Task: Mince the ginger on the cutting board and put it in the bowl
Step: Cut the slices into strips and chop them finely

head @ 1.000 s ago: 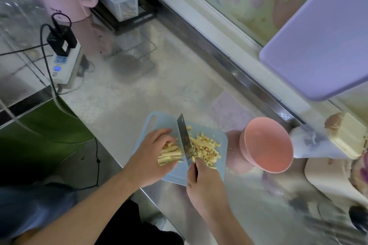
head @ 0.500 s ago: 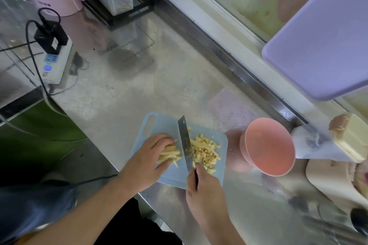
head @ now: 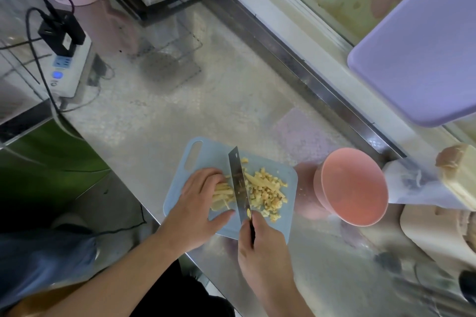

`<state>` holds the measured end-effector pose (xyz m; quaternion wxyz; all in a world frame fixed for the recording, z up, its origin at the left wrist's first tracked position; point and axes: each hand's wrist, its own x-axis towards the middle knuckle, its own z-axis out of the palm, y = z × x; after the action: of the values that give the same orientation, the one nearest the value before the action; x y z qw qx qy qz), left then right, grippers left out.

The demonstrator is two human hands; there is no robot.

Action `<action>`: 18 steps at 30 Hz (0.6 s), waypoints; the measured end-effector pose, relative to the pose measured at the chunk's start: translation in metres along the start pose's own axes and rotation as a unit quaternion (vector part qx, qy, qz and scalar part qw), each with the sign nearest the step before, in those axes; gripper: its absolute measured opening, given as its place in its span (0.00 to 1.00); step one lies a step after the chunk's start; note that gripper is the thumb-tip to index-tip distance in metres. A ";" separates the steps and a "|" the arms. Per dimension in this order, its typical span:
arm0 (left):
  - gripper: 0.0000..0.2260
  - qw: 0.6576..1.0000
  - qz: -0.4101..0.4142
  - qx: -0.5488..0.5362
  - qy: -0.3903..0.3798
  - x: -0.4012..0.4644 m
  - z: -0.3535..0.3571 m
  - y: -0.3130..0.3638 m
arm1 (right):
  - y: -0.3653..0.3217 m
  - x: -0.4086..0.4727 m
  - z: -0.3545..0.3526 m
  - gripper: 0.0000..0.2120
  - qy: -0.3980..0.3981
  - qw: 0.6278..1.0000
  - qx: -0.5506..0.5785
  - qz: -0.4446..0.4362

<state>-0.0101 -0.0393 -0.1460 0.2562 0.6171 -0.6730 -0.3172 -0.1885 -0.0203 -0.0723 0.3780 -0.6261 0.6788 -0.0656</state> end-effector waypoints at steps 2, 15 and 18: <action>0.23 0.999 0.012 0.031 0.008 0.001 0.004 0.001 | -0.002 0.000 0.000 0.11 -0.001 1.000 0.006 0.002; 0.22 0.999 0.024 0.042 -0.022 0.005 -0.014 -0.004 | 0.001 0.000 -0.010 0.17 0.001 1.000 -0.015 0.006; 0.18 0.999 0.017 0.039 -0.004 0.006 -0.014 -0.002 | -0.002 -0.001 -0.008 0.17 -0.002 1.000 -0.005 0.011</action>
<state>0.0007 -0.0466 -0.1380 0.2348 0.6136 -0.6965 -0.2884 -0.1918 -0.0226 -0.0657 0.3768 -0.6208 0.6851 -0.0564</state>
